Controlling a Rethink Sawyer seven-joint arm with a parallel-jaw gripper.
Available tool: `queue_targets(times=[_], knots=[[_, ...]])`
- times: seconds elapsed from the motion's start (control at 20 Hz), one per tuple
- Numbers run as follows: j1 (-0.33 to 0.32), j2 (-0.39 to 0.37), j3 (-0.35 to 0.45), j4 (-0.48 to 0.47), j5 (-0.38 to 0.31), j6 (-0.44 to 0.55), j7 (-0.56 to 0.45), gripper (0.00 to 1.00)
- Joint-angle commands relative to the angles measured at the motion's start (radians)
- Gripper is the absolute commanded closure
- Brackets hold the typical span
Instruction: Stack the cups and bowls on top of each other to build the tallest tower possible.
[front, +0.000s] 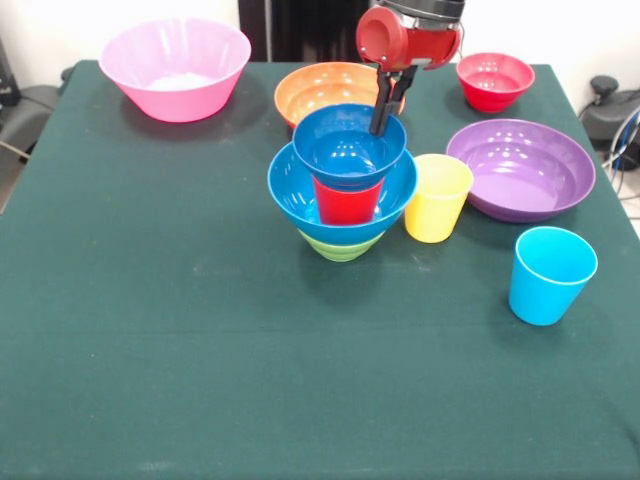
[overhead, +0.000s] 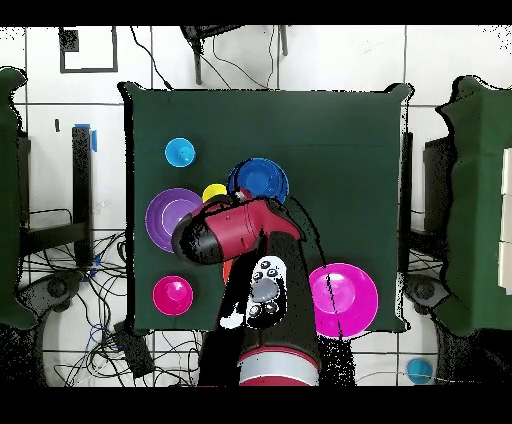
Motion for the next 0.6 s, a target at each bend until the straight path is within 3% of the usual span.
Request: queue_targets(times=[0.05, 0.6], knots=[[-0.001, 0.020, 0.055, 0.005, 0.011, 0.115, 0.076, 1.00], [-0.007, 0.019, 0.056, 0.009, 0.009, 0.132, 0.062, 1.00]])
